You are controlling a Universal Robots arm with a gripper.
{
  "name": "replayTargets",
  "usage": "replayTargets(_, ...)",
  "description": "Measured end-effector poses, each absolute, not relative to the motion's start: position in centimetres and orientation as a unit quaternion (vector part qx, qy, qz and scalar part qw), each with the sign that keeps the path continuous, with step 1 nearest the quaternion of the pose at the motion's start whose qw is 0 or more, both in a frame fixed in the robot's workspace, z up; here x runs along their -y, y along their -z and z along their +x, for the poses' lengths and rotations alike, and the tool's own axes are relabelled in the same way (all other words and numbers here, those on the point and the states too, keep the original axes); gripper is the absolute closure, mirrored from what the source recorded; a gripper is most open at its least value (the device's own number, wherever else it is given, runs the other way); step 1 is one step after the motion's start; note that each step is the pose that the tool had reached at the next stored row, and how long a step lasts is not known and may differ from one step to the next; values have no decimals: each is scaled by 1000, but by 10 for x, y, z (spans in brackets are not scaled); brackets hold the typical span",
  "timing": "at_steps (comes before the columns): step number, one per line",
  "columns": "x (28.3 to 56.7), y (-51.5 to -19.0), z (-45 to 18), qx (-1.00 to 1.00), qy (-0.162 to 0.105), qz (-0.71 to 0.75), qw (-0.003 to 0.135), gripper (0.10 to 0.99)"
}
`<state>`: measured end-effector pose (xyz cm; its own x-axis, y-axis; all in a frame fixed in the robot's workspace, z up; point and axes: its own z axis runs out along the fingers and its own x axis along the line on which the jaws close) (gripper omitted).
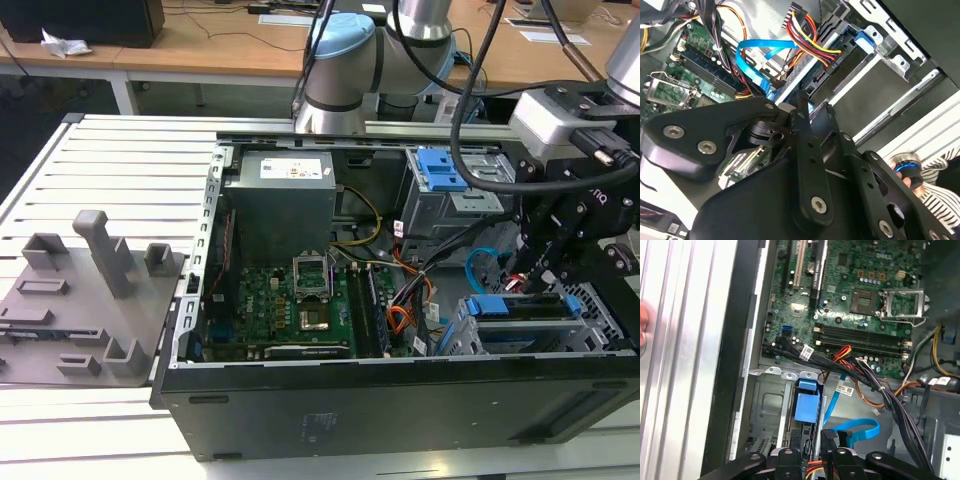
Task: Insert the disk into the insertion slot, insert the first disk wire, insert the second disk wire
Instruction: 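Insert the second disk wire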
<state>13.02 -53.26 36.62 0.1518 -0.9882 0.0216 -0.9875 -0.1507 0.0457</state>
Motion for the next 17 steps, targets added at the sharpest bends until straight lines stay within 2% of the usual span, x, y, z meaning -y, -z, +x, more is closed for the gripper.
replayTargets(11, 510, -366, 130, 646, 7, 762, 24, 784)
replayTargets(17, 510, -372, 129, 645, 6, 764, 24, 784)
